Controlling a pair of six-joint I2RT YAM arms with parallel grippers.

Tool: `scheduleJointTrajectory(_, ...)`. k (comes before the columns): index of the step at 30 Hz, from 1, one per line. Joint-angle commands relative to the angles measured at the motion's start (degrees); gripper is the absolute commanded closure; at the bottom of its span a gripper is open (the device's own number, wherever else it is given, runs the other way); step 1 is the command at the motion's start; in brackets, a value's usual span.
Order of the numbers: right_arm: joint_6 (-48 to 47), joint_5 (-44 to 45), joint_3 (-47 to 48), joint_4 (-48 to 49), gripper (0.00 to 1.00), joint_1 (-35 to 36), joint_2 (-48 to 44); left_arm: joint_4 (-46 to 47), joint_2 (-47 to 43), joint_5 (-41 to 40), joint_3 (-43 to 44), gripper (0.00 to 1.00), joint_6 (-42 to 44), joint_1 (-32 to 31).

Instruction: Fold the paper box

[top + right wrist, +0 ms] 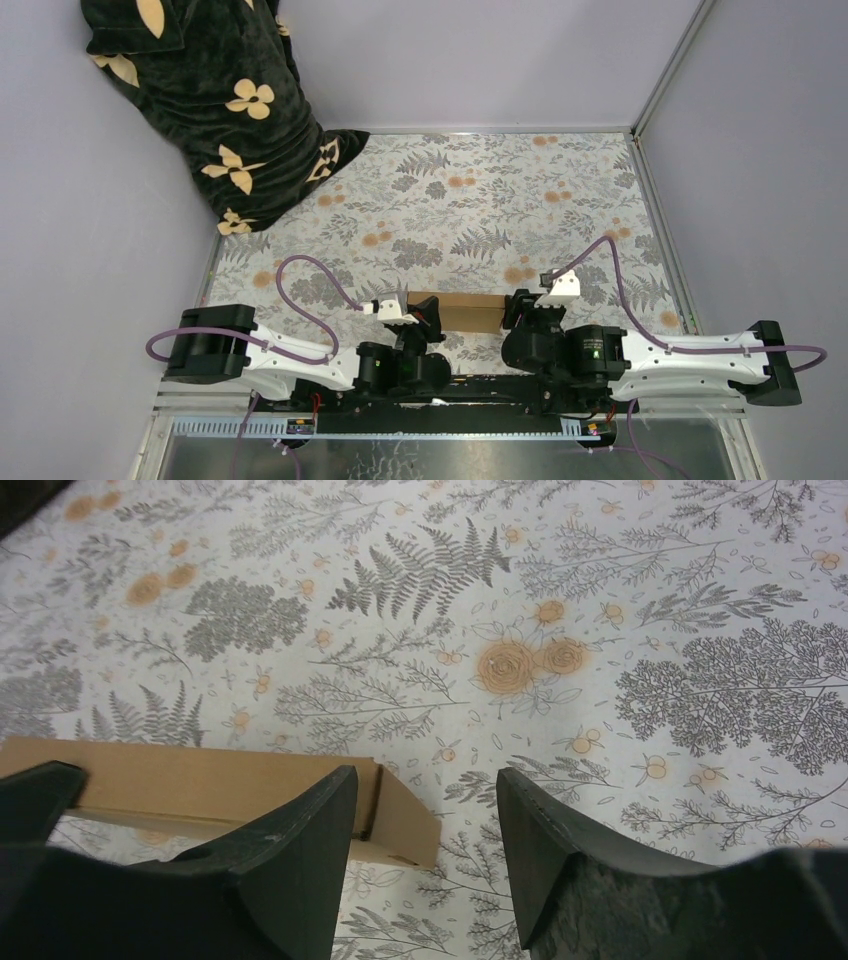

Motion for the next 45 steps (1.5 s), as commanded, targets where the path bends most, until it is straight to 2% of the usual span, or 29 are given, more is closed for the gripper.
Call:
scheduleJointTrajectory(1,-3.2,4.2,3.9,1.5,0.39,0.5,-0.2,-8.2,3.6,12.4,-4.1,0.95,1.5,-0.1)
scheduleJointTrajectory(4,-7.2,4.0,3.8,5.2,0.4,0.5,0.4,-8.1,3.7,12.6,-4.0,0.95,1.6,-0.1)
scheduleJointTrajectory(7,-6.9,3.0,3.4,6.2,0.42,0.5,2.5,-8.0,3.9,12.6,-4.0,0.95,1.6,-0.1)
scheduleJointTrajectory(13,3.5,-1.6,-1.1,6.5,0.54,0.5,7.3,-8.3,3.9,12.7,-4.1,0.95,1.6,-0.1)
scheduleJointTrajectory(16,10.3,-4.4,-3.8,5.3,0.66,1.1,8.7,-8.5,3.6,12.9,-4.2,0.95,1.6,-0.2)
scheduleJointTrajectory(19,13.0,-4.9,-5.1,6.8,0.7,2.9,10.3,-8.5,3.4,12.8,-4.2,0.95,1.6,-0.1)
scheduleJointTrajectory(26,17.3,-3.4,-1.1,3.9,0.69,5.5,20.3,-8.3,4.0,13.0,-3.8,0.95,1.8,-0.1)
scheduleJointTrajectory(32,35.2,-2.9,2.1,-5.6,0.69,11.0,32.3,-8.2,4.2,13.3,-3.9,0.95,1.5,-0.2)
scheduleJointTrajectory(35,40.8,-3.1,3.7,-9.3,0.69,13.3,35.5,-8.1,4.5,13.5,-4.2,0.95,1.1,-0.2)
scheduleJointTrajectory(38,44.0,-2.5,5.5,-13.4,0.66,14.7,34.6,-8.0,4.9,13.7,-4.2,0.95,0.9,-0.3)
scheduleJointTrajectory(42,46.1,-0.4,7.5,-20.8,0.56,16.0,28.4,-8.1,5.0,13.7,-4.2,0.95,0.8,-0.5)
scheduleJointTrajectory(45,41.5,2.4,9.9,-22.5,0.52,16.1,23.1,-8.2,5.2,13.6,-4.0,0.95,0.6,-0.6)
